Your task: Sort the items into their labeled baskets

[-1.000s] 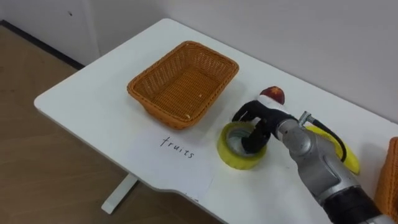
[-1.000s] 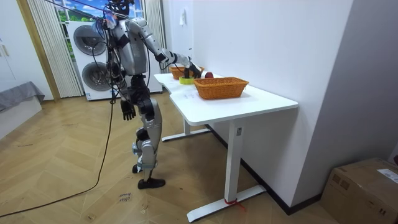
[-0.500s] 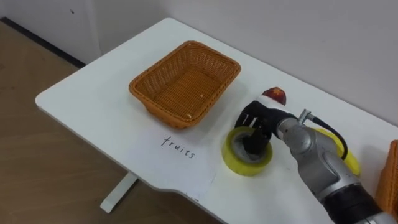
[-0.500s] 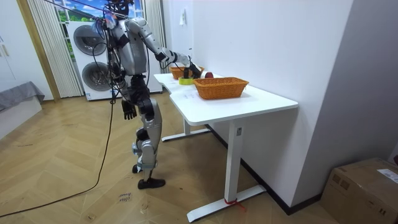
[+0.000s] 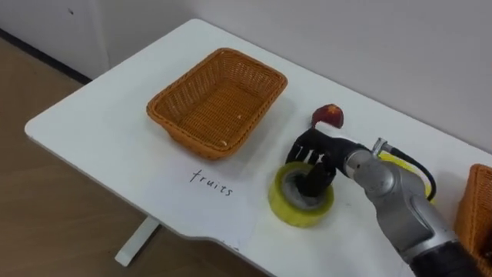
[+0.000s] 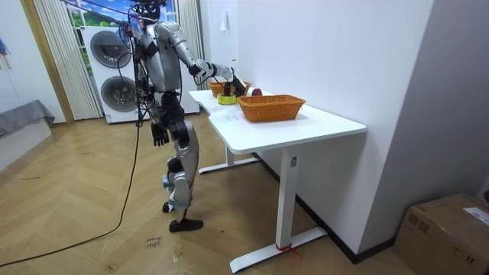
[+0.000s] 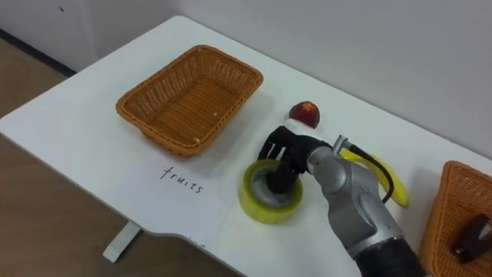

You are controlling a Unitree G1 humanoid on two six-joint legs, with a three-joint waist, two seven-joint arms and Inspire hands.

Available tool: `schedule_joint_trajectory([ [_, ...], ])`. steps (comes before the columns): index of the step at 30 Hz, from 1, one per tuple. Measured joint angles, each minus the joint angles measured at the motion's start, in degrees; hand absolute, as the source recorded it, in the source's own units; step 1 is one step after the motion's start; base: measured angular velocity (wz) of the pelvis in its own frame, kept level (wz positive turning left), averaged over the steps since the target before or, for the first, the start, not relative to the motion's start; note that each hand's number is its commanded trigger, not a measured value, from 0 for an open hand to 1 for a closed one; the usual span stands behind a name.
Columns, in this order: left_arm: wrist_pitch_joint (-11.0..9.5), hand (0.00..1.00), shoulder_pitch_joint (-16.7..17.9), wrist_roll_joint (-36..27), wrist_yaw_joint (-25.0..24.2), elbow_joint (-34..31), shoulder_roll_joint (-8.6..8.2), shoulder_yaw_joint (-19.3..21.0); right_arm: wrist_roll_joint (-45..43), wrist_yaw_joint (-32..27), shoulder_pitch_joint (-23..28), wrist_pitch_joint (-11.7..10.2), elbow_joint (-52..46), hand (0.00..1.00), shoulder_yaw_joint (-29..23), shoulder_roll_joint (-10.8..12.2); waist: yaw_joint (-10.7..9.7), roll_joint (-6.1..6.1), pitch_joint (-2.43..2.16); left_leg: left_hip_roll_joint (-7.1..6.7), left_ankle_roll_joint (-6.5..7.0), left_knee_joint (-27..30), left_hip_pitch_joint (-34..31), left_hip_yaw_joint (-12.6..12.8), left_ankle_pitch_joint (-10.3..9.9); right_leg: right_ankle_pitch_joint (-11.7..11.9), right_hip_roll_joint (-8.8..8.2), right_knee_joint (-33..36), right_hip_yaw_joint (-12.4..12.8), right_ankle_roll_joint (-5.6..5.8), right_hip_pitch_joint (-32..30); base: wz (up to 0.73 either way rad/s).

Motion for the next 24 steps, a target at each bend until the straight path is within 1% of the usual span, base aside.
schedule_joint_trajectory([
  [1,-0.6,0.00,0.1,-0.5,0.0,0.1,0.03,0.5,0.0,0.2,0.1,-0.5,-1.6,1.00,-1.3,-0.1,-0.9,-0.07,0.05,0.03,0.00,0.0,-0.1,0.2,0.0,0.0,0.07,0.1,0.4,-0.01,-0.2,-0.12],
  [2,-1.2,0.00,0.0,-1.4,0.0,0.3,0.11,0.9,0.1,0.2,0.6,-0.9,-3.5,1.00,-3.0,-0.3,-1.5,-0.14,0.08,0.07,0.00,0.0,-0.1,0.4,0.0,0.0,0.06,0.3,0.6,-0.02,-0.4,-0.10],
  [3,-1.4,0.00,0.0,-1.5,0.0,0.3,0.04,1.3,0.1,0.1,1.0,-1.1,-4.6,1.00,-3.8,-0.6,-1.9,-0.19,0.08,0.11,0.00,0.0,-0.1,0.6,0.0,0.0,0.08,0.4,0.7,-0.02,-0.6,-0.08],
  [4,-1.7,0.00,-0.2,-1.6,0.0,0.6,-0.02,1.5,0.3,0.0,1.8,-1.7,-6.8,1.00,-5.2,-1.7,-2.4,-0.21,0.08,0.10,0.00,-0.1,0.0,0.7,0.0,0.0,0.05,0.7,0.7,-0.02,-0.7,-0.06],
  [5,-2.2,0.00,-0.5,-1.5,0.0,1.2,-0.02,1.6,0.2,0.0,2.3,-1.8,-8.6,1.00,-6.3,-3.0,-3.2,-0.29,0.09,0.08,0.01,-0.1,0.0,0.7,0.0,0.0,0.02,0.7,0.9,-0.02,-0.7,0.00],
  [7,-2.6,0.00,-0.6,-2.8,0.1,1.8,0.01,1.7,0.3,0.0,2.2,-1.9,-10.1,1.00,-8.4,-3.8,-4.4,-0.37,0.12,0.08,0.03,0.0,0.0,0.6,0.0,0.0,-0.02,0.8,0.8,-0.02,-0.7,0.00],
  [8,-2.7,0.00,-0.5,-4.0,0.1,1.8,-0.04,1.7,0.5,0.0,2.2,-2.0,-10.8,1.00,-10.4,-3.8,-5.6,-0.39,0.10,0.08,0.04,0.0,-0.1,0.7,0.0,0.0,-0.01,0.8,0.9,-0.02,-0.7,0.00],
  [9,-2.7,0.00,-0.5,-4.5,0.1,1.9,-0.06,1.7,0.7,0.0,2.2,-1.9,-11.3,1.00,-11.5,-3.8,-5.9,-0.38,0.11,0.08,0.04,0.0,-0.1,0.7,0.0,0.0,-0.01,0.8,0.9,-0.02,-0.7,0.00],
  [11,-3.2,0.00,-0.6,-5.6,0.1,2.0,-0.03,1.9,1.5,-0.2,2.1,-2.1,-12.7,1.00,-15.1,-4.0,-7.4,-0.24,0.11,0.14,0.04,0.0,0.0,1.0,0.0,0.0,0.06,0.7,1.3,-0.03,-0.8,-0.04],
  [13,-4.1,0.00,-0.7,-5.8,0.1,2.2,-0.07,1.9,2.4,-0.4,2.1,-2.4,-12.8,1.00,-17.6,-4.1,-8.2,-0.08,0.06,0.19,0.04,0.0,0.0,1.3,0.0,0.0,0.10,0.8,1.6,-0.05,-0.8,-0.09],
  [14,-4.6,0.00,-0.7,-6.3,0.1,2.5,-0.16,1.9,2.7,-0.6,2.1,-2.4,-12.9,1.00,-18.7,-4.2,-8.3,0.16,-0.05,0.31,0.05,0.0,0.1,1.9,0.0,0.1,0.20,0.8,2.2,-0.13,-1.0,-0.18],
  [16,-4.8,0.00,-0.7,-6.9,0.0,2.6,-0.27,1.9,3.0,-1.4,2.1,-2.4,-12.9,1.00,-19.6,-4.3,-8.5,0.61,-0.16,0.48,0.05,-0.1,0.1,2.5,0.0,0.4,0.36,0.9,2.9,-0.20,-1.4,-0.21],
  [17,-5.1,0.00,-0.6,-6.9,0.0,2.9,-0.25,1.9,3.0,-1.7,2.1,-2.5,-13.0,1.00,-20.0,-4.3,-8.8,0.90,-0.04,0.51,0.05,-0.1,0.1,2.5,0.0,0.4,0.40,0.9,3.1,-0.21,-1.4,-0.13],
  [18,-5.2,0.00,-0.6,-6.8,0.0,3.2,-0.22,1.9,2.9,-1.7,2.1,-2.5,-13.0,1.00,-20.3,-4.3,-9.0,1.05,-0.03,0.50,0.05,-0.1,0.1,2.5,0.0,0.4,0.40,0.9,3.2,-0.22,-1.5,-0.09],
  [20,-5.2,0.00,-0.5,-6.8,0.0,3.2,-0.28,1.9,2.8,-1.9,2.1,-2.9,-13.0,1.00,-20.8,-4.7,-9.8,1.64,-0.06,0.65,0.05,-0.2,0.1,3.5,0.0,0.5,0.51,1.0,3.8,-0.28,-1.9,-0.13],
  [21,-5.2,0.00,-0.5,-6.8,0.0,3.2,-0.27,2.0,2.8,-1.9,2.1,-2.9,-13.0,1.00,-20.9,-4.8,-9.9,1.73,-0.16,0.67,0.05,-0.2,0.1,3.6,0.0,0.5,0.52,1.0,3.9,-0.29,-2.0,-0.13],
  [22,-5.2,0.00,-0.1,-6.8,0.0,3.2,-0.26,2.0,2.8,-2.0,2.1,-3.0,-13.0,1.00,-20.9,-5.0,-10.1,1.76,-0.42,0.71,0.04,-0.3,0.1,3.7,0.0,0.5,0.53,1.2,4.0,-0.30,-2.2,-0.07],
  [24,-5.2,0.00,-0.1,-6.9,0.0,3.1,-0.26,2.0,2.8,-2.0,2.1,-3.0,-13.0,1.00,-20.9,-5.7,-11.0,1.96,-0.49,0.72,0.05,-0.3,0.1,3.9,0.0,0.5,0.53,1.4,4.3,-0.30,-2.3,-0.05],
])
